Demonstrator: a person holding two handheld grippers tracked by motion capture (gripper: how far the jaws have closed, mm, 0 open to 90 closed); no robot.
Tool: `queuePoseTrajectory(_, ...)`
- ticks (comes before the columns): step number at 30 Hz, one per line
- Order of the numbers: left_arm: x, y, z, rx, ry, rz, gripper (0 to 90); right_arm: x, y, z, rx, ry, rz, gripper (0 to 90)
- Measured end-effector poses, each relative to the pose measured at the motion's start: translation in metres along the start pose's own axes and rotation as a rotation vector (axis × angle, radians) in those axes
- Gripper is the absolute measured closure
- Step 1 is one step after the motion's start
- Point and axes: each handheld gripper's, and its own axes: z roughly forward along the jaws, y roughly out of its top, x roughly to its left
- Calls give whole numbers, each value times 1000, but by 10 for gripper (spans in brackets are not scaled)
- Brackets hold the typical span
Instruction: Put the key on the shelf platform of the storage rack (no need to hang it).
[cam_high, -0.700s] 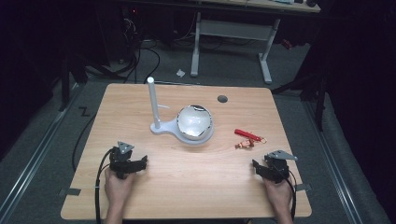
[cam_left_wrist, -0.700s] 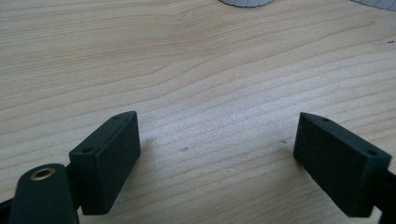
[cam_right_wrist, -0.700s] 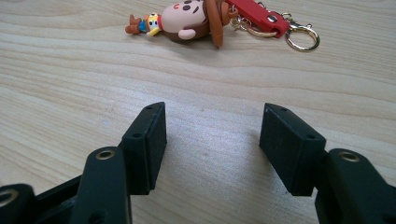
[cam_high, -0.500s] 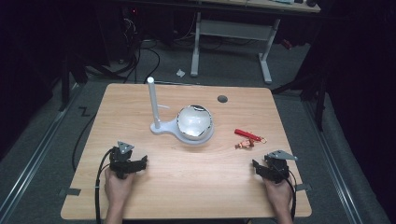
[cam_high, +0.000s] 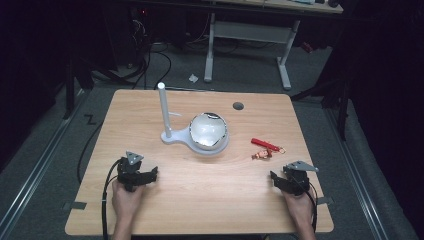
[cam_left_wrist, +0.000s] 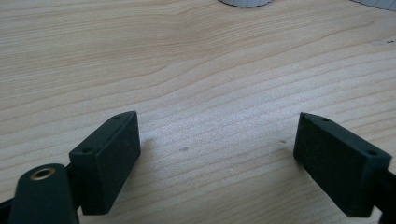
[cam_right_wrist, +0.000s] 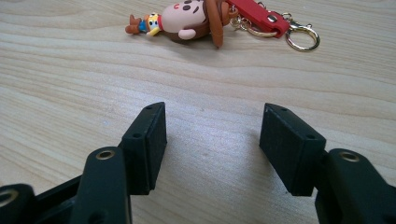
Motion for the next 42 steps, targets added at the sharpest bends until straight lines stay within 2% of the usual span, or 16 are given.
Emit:
queuePoseTrajectory(9,0,0,0,0,0,0,151,1,0,0,1,-3,5,427)
queuePoseTrajectory(13,0,0,0,0,0,0,151,2,2,-1,8,-3,-8,441)
queuePoseTrajectory(17,0,0,0,-1,1,0,151,4,5,-3,-23,13,-14,442)
queuePoseTrajectory(20,0,0,0,0,0,0,151,3,6,-4,-23,23,-14,437)
queuePoseTrajectory(29,0,0,0,-1,1,0,151,4,17,-5,-49,58,-2,413)
queuePoseTrajectory(42,0,0,0,-1,1,0,151,5,33,0,-48,53,-30,428)
